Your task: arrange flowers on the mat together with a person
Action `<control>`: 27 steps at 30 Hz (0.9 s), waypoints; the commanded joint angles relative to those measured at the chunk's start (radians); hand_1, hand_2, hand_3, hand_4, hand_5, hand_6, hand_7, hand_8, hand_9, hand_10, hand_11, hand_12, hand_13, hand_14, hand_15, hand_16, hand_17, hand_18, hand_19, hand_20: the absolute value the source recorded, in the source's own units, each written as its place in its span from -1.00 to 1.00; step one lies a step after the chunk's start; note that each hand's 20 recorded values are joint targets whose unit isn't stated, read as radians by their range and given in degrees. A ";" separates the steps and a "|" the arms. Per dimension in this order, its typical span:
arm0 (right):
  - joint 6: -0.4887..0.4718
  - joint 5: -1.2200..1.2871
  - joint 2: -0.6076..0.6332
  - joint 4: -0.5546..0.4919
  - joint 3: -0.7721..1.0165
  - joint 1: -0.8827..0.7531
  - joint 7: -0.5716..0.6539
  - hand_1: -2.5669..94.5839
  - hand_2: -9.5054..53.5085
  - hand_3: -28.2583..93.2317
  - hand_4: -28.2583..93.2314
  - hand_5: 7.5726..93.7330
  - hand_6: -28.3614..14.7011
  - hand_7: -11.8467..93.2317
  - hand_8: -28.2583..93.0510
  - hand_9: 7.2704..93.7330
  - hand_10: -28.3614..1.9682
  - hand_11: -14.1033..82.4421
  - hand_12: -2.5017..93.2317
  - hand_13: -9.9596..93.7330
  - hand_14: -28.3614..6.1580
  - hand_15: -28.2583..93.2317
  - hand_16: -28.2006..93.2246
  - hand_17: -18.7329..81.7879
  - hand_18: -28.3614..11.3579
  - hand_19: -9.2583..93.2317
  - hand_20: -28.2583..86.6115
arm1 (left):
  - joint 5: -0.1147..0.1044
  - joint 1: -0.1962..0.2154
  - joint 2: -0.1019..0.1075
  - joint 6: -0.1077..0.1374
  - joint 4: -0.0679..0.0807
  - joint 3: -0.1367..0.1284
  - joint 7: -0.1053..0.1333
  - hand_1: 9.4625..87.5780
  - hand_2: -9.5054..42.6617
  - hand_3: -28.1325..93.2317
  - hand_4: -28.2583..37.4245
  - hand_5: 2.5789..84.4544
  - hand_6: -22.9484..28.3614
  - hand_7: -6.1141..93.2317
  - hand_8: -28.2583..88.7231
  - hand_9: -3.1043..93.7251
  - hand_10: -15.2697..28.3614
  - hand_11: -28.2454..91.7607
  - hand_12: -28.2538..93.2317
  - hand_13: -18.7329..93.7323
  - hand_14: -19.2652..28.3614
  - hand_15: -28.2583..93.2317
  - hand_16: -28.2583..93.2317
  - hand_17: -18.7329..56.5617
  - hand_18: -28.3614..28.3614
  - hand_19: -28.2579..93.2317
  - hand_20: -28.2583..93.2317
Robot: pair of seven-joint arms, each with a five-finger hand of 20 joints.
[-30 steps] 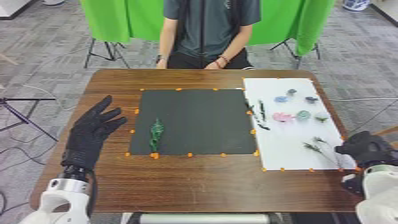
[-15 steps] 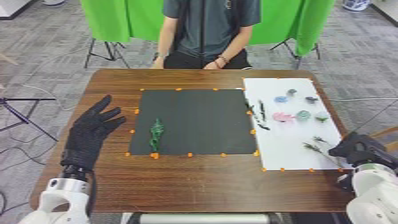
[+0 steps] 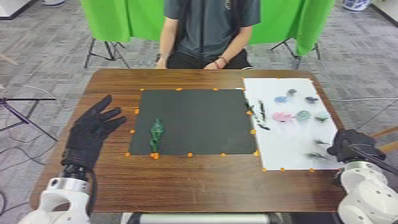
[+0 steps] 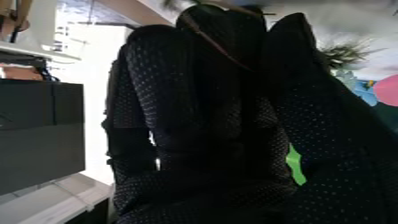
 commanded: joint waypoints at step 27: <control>-0.155 -0.041 -0.526 0.045 -0.679 0.796 -0.124 0.16 -1.00 0.55 -0.96 0.89 0.31 -0.50 -0.41 0.90 0.16 0.12 -0.48 0.77 0.17 0.60 -0.18 0.05 -0.73 0.99 -0.28 | -0.001 0.079 -0.001 0.052 -0.041 -0.039 0.011 -0.67 -0.40 0.75 -1.00 -0.19 0.12 -0.68 -0.66 -0.20 0.53 -0.16 -0.39 -0.18 0.94 0.21 -0.66 -0.73 0.88 0.29 -0.29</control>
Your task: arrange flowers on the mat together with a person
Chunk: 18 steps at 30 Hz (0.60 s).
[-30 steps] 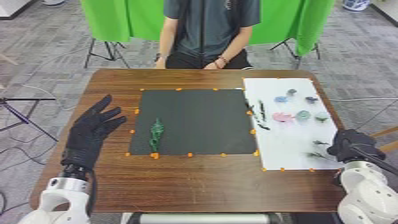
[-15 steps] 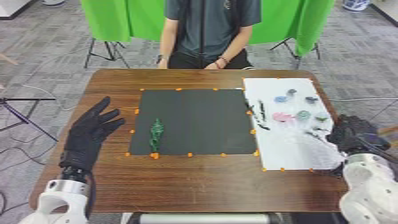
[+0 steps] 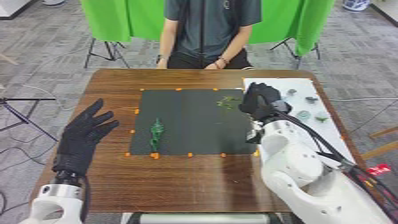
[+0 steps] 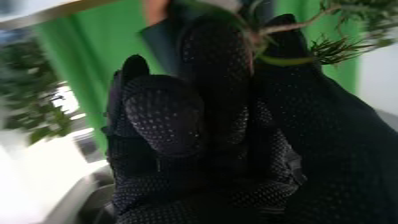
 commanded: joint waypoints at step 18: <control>-0.321 -0.163 -0.384 0.270 -0.210 0.130 0.023 0.17 -1.00 0.54 -0.97 0.90 0.29 -0.50 -0.41 0.90 0.13 0.15 -0.48 0.76 0.15 0.62 -0.18 0.05 -0.75 1.00 -0.30 | 0.031 -0.068 -0.030 -0.034 0.014 0.028 -0.060 -0.64 -0.40 0.75 -1.00 -0.18 0.12 -0.67 -0.66 -0.19 0.53 -0.16 -0.40 -0.17 0.94 0.22 -0.66 -0.72 0.87 0.30 -0.29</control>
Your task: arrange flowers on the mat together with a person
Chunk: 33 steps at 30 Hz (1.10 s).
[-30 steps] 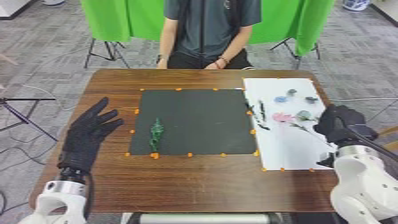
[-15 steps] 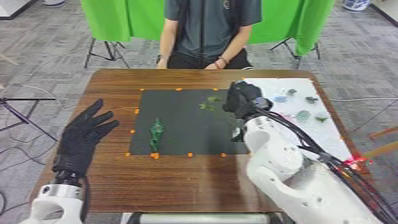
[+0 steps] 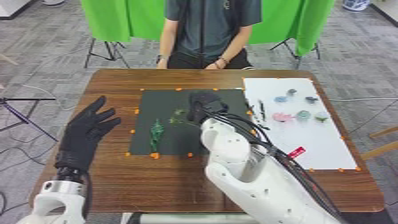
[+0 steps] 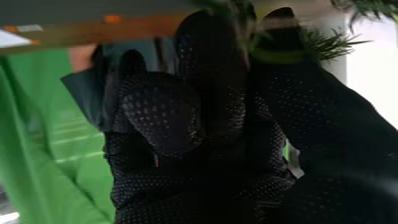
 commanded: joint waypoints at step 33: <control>0.009 -0.029 -0.112 0.058 -0.051 -0.035 0.103 -0.04 -0.98 0.51 -0.95 0.82 0.23 -0.55 -0.58 1.00 0.17 0.04 -0.63 0.99 0.22 0.40 -0.23 0.21 -0.68 0.99 -0.55 | 0.035 -0.086 -0.014 -0.056 0.031 0.038 -0.077 -0.64 -0.41 0.76 -1.00 -0.19 0.13 -0.67 -0.66 -0.19 0.54 -0.16 -0.39 -0.17 0.94 0.22 -0.66 -0.73 0.87 0.30 -0.29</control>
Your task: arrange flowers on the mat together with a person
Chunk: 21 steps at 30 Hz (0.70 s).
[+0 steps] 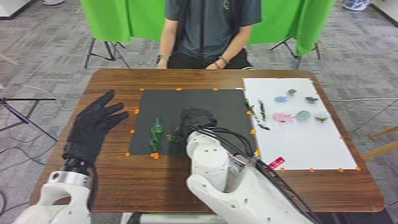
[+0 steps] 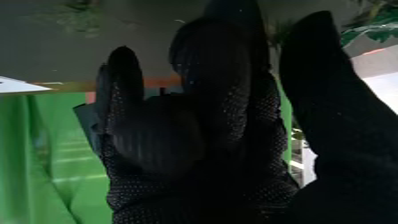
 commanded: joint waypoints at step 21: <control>0.229 0.204 0.258 -0.329 0.090 -0.107 -0.057 -0.21 -0.79 0.51 -0.89 0.69 0.21 -0.57 -0.71 1.00 0.13 0.12 -0.61 1.00 0.23 0.45 -0.22 0.23 -0.71 1.00 -0.58 | -0.018 0.067 0.005 0.030 -0.015 -0.025 0.042 -0.64 -0.40 0.76 -1.00 -0.18 0.14 -0.68 -0.66 -0.19 0.54 -0.16 -0.40 -0.17 0.94 0.22 -0.66 -0.73 0.87 0.30 -0.29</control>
